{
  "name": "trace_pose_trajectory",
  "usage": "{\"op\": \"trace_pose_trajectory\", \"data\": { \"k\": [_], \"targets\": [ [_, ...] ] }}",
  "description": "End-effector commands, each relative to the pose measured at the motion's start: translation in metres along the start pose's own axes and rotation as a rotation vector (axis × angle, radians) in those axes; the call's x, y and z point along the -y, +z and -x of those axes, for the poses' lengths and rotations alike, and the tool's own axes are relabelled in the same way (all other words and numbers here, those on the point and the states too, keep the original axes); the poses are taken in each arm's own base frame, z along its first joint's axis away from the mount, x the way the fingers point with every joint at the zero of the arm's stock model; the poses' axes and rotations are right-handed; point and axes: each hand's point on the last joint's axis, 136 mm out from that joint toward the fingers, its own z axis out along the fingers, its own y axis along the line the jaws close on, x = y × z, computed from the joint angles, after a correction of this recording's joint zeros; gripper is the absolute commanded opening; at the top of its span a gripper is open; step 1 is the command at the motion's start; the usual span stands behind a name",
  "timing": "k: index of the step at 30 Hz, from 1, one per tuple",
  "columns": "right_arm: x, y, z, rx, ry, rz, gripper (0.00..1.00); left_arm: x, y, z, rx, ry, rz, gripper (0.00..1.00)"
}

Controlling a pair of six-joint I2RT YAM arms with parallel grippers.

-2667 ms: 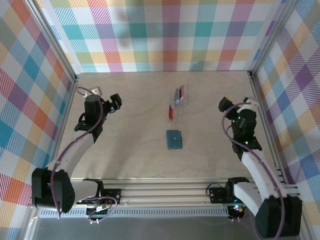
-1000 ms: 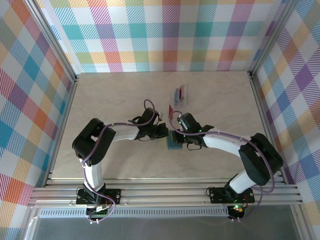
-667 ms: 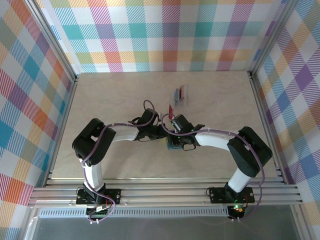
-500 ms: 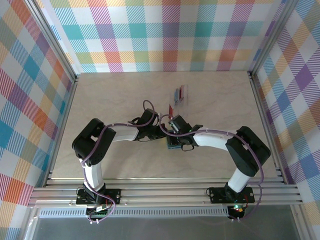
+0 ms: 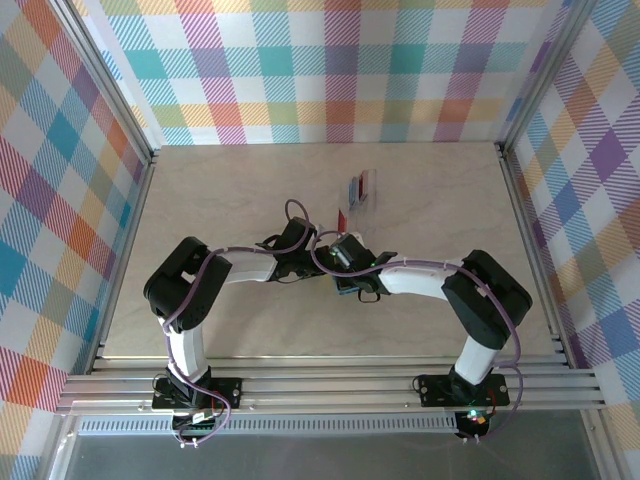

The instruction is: Put the credit cards into the card holder

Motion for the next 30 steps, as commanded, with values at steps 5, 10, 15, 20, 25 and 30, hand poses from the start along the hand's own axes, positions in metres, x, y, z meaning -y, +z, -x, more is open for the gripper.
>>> {"op": "trace_pose_trajectory", "data": {
  "k": [5,10,15,20,25,30],
  "targets": [
    [-0.002,-0.039,-0.013,-0.040,0.031,0.094,0.00,-0.042,0.000,-0.034,-0.077,-0.012,0.154,0.00],
    [0.002,-0.063,-0.010,-0.021,0.057,0.114,0.00,-0.049,-0.004,-0.038,-0.073,-0.007,0.179,0.00],
    [0.036,-0.056,-0.022,-0.018,0.144,0.012,0.00,-0.043,-0.010,-0.045,-0.078,0.020,0.159,0.00],
    [0.063,-0.034,-0.043,-0.011,0.256,-0.076,0.01,-0.034,-0.012,-0.048,-0.086,0.058,0.146,0.00],
    [0.084,-0.031,-0.053,0.033,0.326,-0.161,0.12,-0.026,-0.012,-0.051,-0.087,0.088,0.134,0.00],
    [0.097,-0.047,-0.045,0.093,0.317,-0.233,0.33,-0.024,-0.008,-0.057,-0.098,0.078,0.127,0.00]
  ]
}}
